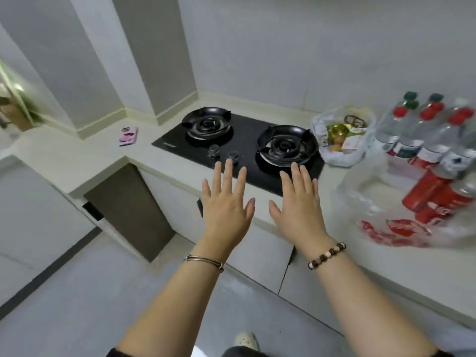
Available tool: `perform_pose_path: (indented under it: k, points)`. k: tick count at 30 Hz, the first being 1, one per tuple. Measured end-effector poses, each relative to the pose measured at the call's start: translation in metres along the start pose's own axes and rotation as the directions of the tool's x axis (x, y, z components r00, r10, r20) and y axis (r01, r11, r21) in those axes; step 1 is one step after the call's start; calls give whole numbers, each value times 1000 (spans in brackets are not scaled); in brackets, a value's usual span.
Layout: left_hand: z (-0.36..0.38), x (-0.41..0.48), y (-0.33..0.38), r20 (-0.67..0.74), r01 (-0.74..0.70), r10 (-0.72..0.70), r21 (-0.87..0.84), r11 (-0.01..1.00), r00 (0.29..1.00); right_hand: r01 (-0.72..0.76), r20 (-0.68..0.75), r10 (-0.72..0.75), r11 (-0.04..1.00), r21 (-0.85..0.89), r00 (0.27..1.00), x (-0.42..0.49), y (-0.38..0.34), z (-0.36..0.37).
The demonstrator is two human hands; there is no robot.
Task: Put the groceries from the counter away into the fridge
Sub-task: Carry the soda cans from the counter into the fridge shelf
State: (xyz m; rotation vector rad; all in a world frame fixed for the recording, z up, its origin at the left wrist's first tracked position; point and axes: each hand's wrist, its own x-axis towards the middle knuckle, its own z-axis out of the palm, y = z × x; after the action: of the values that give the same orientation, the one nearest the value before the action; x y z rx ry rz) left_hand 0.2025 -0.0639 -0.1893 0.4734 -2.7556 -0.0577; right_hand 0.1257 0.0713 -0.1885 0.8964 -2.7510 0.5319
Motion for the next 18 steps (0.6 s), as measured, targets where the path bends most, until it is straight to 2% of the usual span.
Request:
perform_pose_path:
  k: [7, 14, 18]
  points:
    - [39, 102, 83, -25, -296, 296, -142, 945, 955, -291, -89, 283, 953, -89, 955, 34, 91, -29]
    - [70, 138, 176, -7, -523, 536, -230, 821, 844, -564, -153, 548, 820, -95, 822, 3, 171, -44]
    - [90, 151, 221, 11, -594, 627, -308, 743, 779, -649, -163, 632, 756, -86, 758, -1, 215, -54]
